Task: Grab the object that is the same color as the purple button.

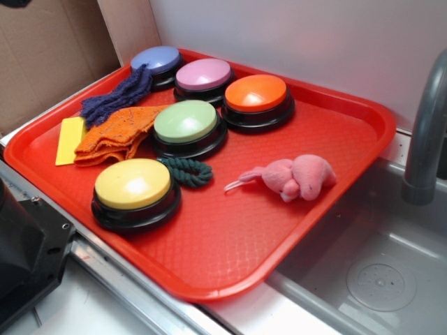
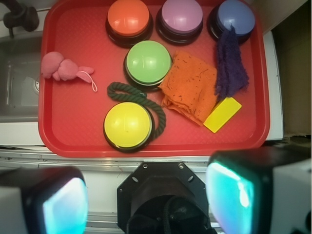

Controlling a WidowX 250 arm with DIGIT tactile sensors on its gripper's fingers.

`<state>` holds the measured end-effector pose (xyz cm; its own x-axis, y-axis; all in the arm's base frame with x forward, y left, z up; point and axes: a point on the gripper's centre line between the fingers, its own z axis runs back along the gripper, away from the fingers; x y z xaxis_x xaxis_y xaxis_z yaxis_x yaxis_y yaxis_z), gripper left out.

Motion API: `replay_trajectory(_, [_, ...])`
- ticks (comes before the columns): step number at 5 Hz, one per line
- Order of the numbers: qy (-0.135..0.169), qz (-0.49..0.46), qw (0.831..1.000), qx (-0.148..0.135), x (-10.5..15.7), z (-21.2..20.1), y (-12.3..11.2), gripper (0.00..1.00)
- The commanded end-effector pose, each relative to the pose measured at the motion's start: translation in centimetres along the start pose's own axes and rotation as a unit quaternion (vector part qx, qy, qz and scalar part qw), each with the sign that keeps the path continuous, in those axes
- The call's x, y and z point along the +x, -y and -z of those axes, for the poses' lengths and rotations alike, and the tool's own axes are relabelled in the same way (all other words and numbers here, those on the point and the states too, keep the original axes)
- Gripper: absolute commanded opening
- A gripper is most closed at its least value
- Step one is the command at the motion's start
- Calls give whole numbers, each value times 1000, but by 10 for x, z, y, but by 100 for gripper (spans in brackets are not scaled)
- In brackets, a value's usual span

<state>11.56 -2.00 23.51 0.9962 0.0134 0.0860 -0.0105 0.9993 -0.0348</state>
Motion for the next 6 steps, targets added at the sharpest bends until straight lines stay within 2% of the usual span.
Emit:
replay_trajectory(1, [0, 0, 1000, 0, 0, 0, 0, 100])
replay_trajectory(2, [14, 24, 1000, 13, 18, 10, -11, 100])
replay_trajectory(3, [18, 33, 999, 25, 43, 34, -35, 100])
replay_trajectory(4, [47, 28, 997, 59, 63, 57, -63, 100])
replay_trajectory(5, [48, 9, 997, 63, 75, 74, -87, 100])
replay_trajectory(6, [67, 15, 997, 39, 97, 105, -115, 100])
